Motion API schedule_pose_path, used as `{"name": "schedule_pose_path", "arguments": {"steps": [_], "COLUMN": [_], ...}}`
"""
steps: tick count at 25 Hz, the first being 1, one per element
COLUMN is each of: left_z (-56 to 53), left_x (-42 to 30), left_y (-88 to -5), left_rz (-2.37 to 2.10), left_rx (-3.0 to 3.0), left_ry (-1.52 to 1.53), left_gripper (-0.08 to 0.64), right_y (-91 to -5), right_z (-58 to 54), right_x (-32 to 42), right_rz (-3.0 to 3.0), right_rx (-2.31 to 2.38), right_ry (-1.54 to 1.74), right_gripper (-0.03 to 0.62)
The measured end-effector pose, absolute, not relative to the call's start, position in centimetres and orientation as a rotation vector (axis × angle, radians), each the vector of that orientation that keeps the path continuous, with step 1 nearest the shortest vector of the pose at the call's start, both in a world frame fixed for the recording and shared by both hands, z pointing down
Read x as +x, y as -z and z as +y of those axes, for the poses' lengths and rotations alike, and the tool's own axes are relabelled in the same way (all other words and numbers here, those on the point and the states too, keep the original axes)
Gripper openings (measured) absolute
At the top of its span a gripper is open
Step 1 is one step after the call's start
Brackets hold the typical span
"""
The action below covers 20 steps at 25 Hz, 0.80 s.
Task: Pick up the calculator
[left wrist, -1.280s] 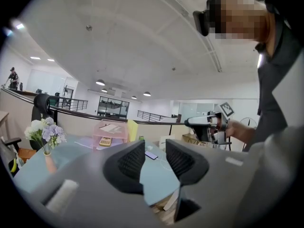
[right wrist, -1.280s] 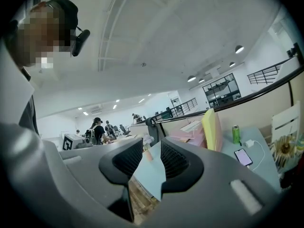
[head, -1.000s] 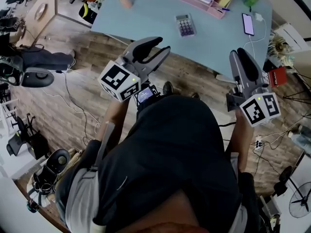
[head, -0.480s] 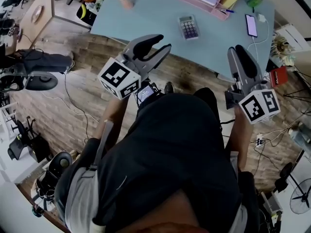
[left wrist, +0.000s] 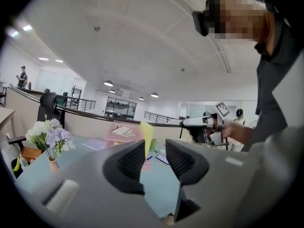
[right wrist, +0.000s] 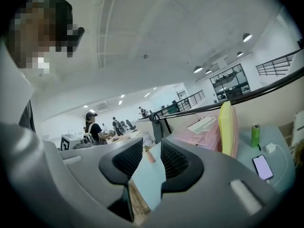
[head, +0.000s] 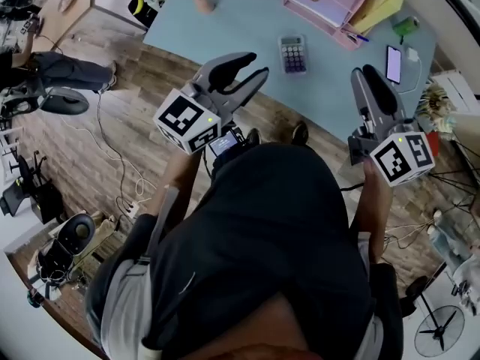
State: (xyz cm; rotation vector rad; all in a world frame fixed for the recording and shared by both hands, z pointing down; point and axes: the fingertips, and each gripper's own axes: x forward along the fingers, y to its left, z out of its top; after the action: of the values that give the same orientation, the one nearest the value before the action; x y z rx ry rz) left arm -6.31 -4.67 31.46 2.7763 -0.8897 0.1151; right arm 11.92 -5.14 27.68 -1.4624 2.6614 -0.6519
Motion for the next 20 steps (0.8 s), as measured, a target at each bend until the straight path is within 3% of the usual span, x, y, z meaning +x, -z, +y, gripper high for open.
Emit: {"name": "schedule_pose_path", "arguments": {"steps": [20], "left_z": [-6.2], "left_x": [-4.5], "left_y": [-32.5], "left_rz": [-1.142], "left_rx": [2.656], "left_ry": [-0.121], "left_gripper": [0.187], "right_y": [-29.2], "right_z": [-9.9], "right_x": [13.5], "right_rz": [2.826], "right_rx": [-1.233], "right_ry": [0.722], "right_gripper": [0.118]}}
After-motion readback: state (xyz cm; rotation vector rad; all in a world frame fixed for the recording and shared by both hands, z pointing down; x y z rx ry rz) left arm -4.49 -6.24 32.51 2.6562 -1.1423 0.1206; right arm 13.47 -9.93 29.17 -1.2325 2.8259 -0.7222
